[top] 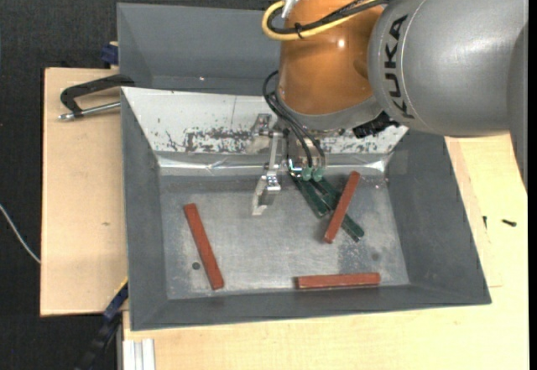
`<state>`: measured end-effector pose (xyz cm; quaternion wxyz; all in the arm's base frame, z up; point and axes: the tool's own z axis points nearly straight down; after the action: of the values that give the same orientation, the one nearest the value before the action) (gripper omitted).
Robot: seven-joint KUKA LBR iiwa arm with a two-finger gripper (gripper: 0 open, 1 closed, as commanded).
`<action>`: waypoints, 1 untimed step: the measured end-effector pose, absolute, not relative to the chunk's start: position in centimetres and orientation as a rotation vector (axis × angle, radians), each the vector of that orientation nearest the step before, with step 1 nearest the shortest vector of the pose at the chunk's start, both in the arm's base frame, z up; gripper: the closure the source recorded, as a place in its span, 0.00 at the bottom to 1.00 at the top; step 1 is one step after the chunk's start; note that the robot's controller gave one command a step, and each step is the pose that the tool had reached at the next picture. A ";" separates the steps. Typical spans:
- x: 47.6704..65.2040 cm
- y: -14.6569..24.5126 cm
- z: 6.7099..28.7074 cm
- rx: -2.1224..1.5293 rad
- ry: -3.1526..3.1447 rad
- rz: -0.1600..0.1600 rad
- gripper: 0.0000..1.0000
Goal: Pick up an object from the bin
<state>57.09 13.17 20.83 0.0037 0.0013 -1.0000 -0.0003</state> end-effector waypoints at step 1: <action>57.3 13.1 21.3 0.001 -3.143 -0.003 0.00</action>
Offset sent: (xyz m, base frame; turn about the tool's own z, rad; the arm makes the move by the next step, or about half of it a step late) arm 0.0055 0.0885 -0.0759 -0.2462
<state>57.26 13.11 21.33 -0.0008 0.0004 -1.0000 -0.0010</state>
